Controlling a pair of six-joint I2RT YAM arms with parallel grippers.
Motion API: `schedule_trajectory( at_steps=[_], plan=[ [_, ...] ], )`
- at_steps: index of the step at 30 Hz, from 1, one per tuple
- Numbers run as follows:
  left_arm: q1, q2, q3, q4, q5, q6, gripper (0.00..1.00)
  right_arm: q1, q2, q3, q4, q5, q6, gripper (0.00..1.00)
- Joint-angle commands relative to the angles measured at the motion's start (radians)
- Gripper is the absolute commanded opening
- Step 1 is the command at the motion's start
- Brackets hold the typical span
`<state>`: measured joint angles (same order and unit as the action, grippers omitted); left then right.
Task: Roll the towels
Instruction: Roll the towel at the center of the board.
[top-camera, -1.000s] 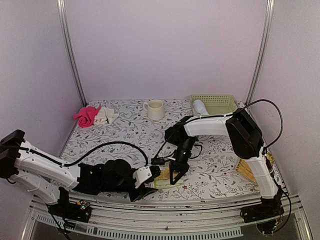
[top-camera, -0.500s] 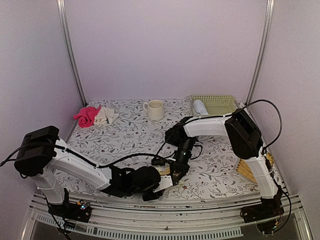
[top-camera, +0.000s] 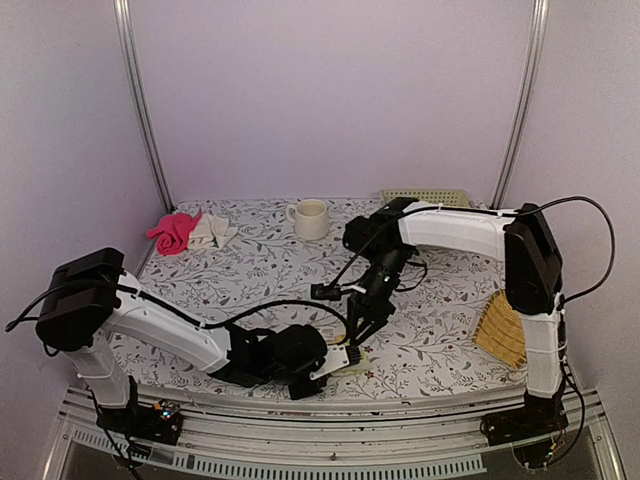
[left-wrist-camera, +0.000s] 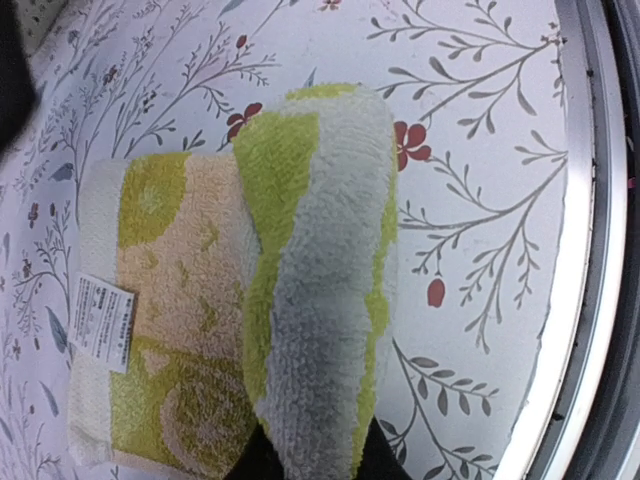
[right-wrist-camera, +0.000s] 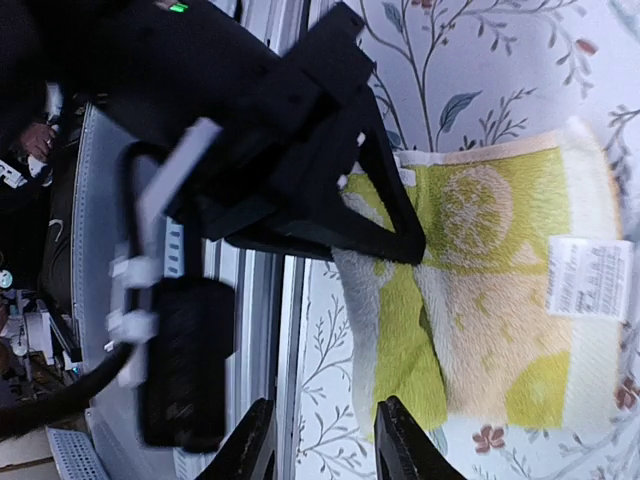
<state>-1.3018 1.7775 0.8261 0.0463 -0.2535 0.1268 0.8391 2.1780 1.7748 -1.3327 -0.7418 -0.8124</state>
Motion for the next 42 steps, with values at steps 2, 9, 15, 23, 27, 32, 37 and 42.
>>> schedule_trajectory(
  at_steps=[2, 9, 15, 23, 27, 32, 37, 42],
  plan=[
    [0.074, 0.012, 0.012, -0.081, 0.216, -0.091, 0.11, -0.084, -0.237, -0.08, 0.057, -0.009, 0.012, 0.37],
    [0.217, 0.073, -0.002, -0.027, 0.582, -0.237, 0.12, -0.09, -0.602, -0.566, 0.589, 0.065, 0.123, 0.4],
    [0.288, 0.124, 0.007, 0.03, 0.781, -0.341, 0.16, 0.042, -0.668, -0.738, 0.789, 0.329, 0.081, 0.43],
    [0.313, 0.169, 0.007, 0.076, 0.85, -0.385, 0.17, 0.211, -0.61, -0.831, 1.073, 0.618, 0.041, 0.5],
    [0.324, 0.175, -0.001, 0.081, 0.854, -0.387, 0.17, 0.224, -0.568, -0.84, 1.127, 0.64, 0.001, 0.5],
    [0.345, 0.18, -0.005, 0.09, 0.872, -0.395, 0.17, 0.234, -0.517, -0.851, 1.138, 0.602, -0.014, 0.5],
    [0.356, 0.179, -0.001, 0.092, 0.889, -0.39, 0.16, 0.238, -0.48, -0.864, 1.135, 0.584, -0.018, 0.48],
    [0.368, 0.179, 0.001, 0.093, 0.886, -0.385, 0.18, 0.237, -0.423, -0.81, 1.041, 0.523, -0.01, 0.23]
  ],
)
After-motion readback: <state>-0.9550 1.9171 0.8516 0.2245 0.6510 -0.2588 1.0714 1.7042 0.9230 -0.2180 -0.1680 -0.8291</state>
